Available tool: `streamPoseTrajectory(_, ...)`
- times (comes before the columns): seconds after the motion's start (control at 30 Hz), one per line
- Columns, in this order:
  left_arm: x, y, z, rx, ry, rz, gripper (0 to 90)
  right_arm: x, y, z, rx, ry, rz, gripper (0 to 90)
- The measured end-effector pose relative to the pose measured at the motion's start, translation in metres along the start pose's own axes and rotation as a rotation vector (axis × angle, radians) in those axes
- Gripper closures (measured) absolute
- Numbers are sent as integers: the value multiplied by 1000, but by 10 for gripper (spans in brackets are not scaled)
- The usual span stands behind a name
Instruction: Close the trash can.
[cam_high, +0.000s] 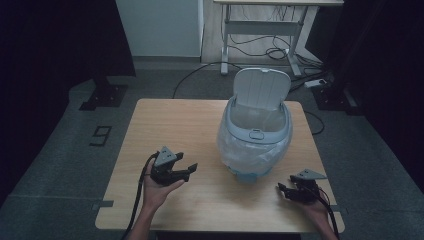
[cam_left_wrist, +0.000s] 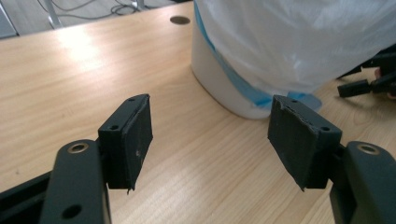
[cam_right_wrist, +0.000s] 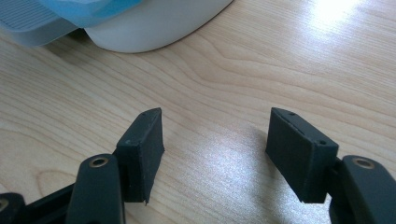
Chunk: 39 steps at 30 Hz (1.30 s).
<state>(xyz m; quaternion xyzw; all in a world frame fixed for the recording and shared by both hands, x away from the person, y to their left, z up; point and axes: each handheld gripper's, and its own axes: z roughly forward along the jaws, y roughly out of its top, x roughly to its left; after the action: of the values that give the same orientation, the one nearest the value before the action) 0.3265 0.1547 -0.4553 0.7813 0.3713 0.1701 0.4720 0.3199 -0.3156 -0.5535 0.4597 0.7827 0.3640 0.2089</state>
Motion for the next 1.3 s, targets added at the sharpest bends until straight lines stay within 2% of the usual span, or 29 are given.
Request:
streamPoseTrajectory(0.13,-1,-9,5,20,-3,-8,305,-1,0,-1,1,3,-7,362)
streamPoseTrajectory(0.23,-1,-14,8,35,-1,-10,307,-2,0,-2,6,9,3,367)
streamPoseTrajectory(0.27,0,-19,10,49,0,-15,308,-4,2,-5,0,22,25,368)
streamPoseTrajectory(0.43,3,-26,12,61,9,-32,310,-10,13,-20,-72,33,54,365)
streamPoseTrajectory(0.57,7,-31,14,79,25,-35,311,-15,21,-28,-108,41,73,342)
streamPoseTrajectory(0.77,9,-35,16,91,27,-40,312,-22,32,-38,-170,70,86,322)
streamPoseTrajectory(1.0,9,-36,14,90,34,-42,317,-26,57,-55,-247,109,99,315)
streamPoseTrajectory(1.17,9,-36,15,94,19,-44,315,-28,79,-66,-270,114,91,304)
streamPoseTrajectory(1.2,9,-36,15,94,19,-44,315,-28,79,-66,-270,114,91,304)
streamPoseTrajectory(1.3,9,-37,16,98,11,-50,315,-28,97,-74,-291,112,69,300)
